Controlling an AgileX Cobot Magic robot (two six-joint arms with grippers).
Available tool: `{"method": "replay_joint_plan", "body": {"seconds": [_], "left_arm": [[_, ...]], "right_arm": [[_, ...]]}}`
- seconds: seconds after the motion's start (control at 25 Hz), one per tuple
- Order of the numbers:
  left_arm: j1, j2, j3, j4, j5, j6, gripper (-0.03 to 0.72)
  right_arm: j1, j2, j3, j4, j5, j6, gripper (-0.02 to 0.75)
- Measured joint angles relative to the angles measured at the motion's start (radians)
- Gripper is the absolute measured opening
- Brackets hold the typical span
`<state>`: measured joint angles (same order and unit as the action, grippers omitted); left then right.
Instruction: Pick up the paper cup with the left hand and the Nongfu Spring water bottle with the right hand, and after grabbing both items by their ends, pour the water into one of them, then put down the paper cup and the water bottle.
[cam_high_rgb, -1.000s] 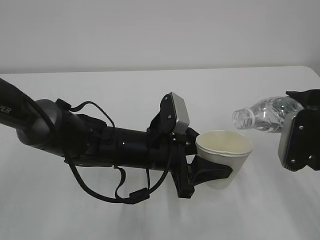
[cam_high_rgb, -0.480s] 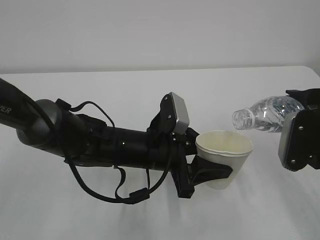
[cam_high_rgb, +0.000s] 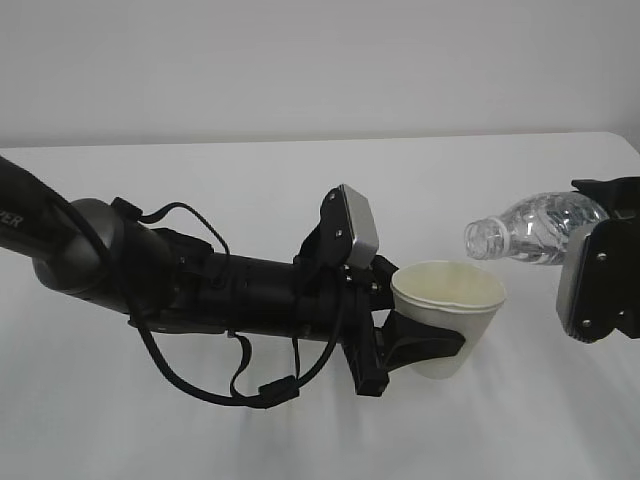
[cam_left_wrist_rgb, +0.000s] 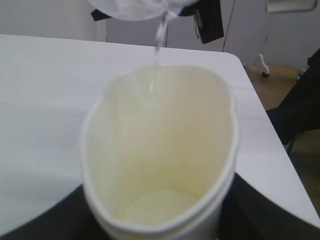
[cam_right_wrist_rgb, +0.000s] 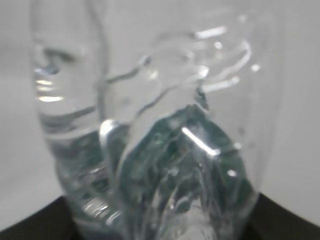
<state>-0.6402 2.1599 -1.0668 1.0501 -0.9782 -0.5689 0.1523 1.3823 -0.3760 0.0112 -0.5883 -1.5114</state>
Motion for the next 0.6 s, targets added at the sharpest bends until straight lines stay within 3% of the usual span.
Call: {"method": "replay_joint_plan", "body": {"seconds": [0.6], "left_arm": [[0.0,0.0,0.0,0.0,0.0,-0.002,0.389]], "right_arm": [[0.0,0.0,0.0,0.0,-0.005,0.0,0.404]]}}
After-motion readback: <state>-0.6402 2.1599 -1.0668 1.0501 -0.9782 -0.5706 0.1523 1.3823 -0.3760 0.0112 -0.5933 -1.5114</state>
